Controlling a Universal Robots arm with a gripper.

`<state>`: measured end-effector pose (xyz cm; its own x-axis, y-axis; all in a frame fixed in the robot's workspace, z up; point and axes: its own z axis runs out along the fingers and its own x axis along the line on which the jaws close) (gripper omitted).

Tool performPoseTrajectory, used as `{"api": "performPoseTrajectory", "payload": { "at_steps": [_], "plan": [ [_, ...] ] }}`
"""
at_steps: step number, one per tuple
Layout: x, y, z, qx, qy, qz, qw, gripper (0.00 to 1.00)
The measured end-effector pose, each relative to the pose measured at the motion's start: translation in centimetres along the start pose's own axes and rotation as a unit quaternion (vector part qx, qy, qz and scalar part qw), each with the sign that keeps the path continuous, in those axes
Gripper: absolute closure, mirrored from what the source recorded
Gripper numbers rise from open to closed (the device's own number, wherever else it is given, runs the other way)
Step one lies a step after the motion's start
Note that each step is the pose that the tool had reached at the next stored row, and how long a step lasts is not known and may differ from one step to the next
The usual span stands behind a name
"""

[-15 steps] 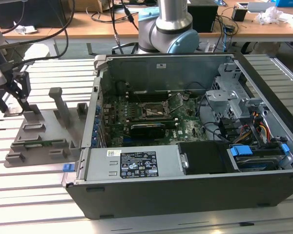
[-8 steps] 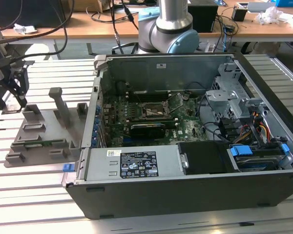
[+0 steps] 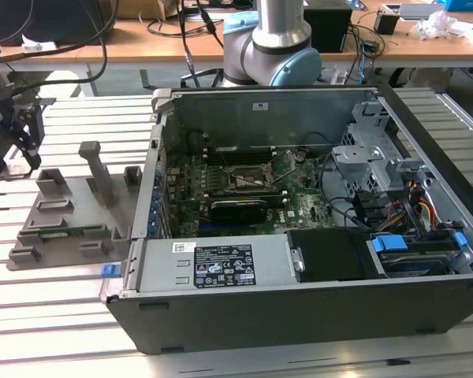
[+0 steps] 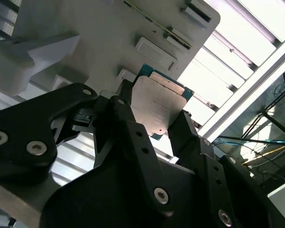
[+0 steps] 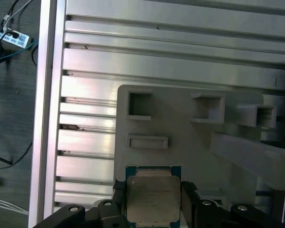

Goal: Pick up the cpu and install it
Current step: 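Pick up the cpu and move it towards the insertion slot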

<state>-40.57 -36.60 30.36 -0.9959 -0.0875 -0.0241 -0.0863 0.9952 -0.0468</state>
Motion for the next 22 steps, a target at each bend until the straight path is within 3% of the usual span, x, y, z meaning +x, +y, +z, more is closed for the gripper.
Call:
{"api": "performPoseTrajectory", "payload": {
  "at_steps": [22],
  "plan": [
    [-0.08, -0.16, -3.34, 0.0000, 0.0000, 0.000, 1.0000, 0.45]
  ]
}}
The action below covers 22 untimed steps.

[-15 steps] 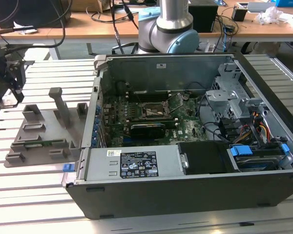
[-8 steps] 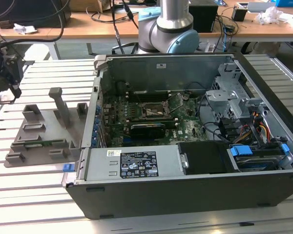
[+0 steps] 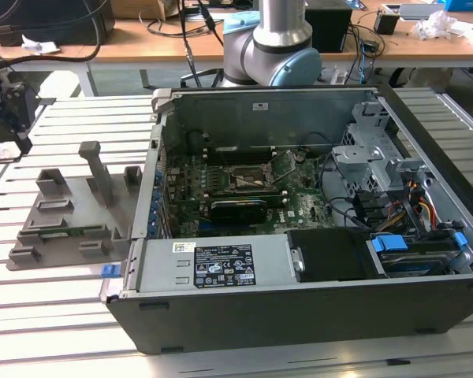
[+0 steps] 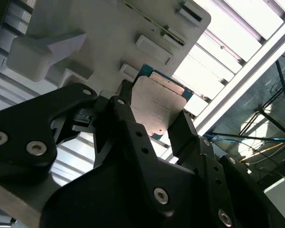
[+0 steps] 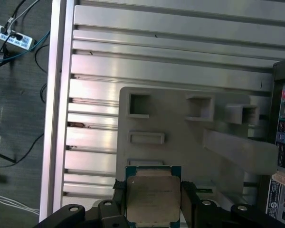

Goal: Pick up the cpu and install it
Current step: 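Pick up the cpu and move it towards the insertion slot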

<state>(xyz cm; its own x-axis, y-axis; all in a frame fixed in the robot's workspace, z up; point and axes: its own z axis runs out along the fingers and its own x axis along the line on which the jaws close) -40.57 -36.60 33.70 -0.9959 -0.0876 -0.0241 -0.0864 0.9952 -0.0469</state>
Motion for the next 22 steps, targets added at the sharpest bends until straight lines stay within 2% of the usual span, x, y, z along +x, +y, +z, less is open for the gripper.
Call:
{"api": "performPoseTrajectory", "payload": {
  "at_steps": [5, 22],
  "plan": [
    [-0.02, -0.04, -0.93, 0.0000, 0.0000, 0.000, 1.0000, 0.45],
    [-0.07, -0.14, -3.02, 0.0000, 0.0000, 0.000, 1.0000, 0.45]
  ]
}}
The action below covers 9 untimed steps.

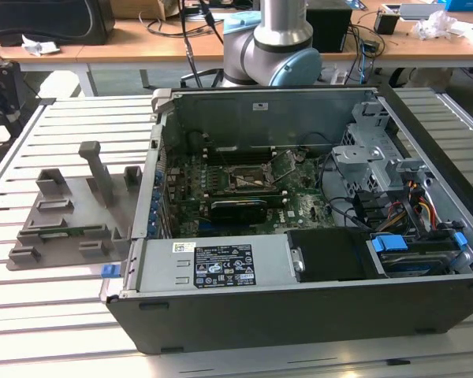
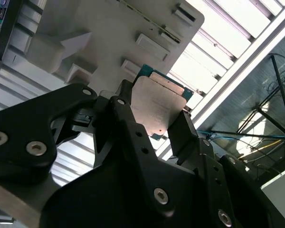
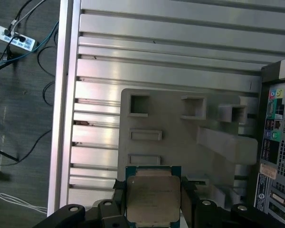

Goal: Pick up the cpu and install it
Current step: 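Pick up the cpu and move it towards the insertion slot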

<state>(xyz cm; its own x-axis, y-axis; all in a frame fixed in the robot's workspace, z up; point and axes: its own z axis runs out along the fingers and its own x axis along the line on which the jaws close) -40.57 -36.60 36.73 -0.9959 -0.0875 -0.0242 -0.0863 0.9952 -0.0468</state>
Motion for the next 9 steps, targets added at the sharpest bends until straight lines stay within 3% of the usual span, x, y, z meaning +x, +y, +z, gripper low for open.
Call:
{"api": "performPoseTrajectory", "payload": {
  "at_steps": [9],
  "plan": [
    [-0.04, -0.07, -1.49, -0.0001, 0.0000, 0.000, 1.0000, 0.45]
  ]
}}
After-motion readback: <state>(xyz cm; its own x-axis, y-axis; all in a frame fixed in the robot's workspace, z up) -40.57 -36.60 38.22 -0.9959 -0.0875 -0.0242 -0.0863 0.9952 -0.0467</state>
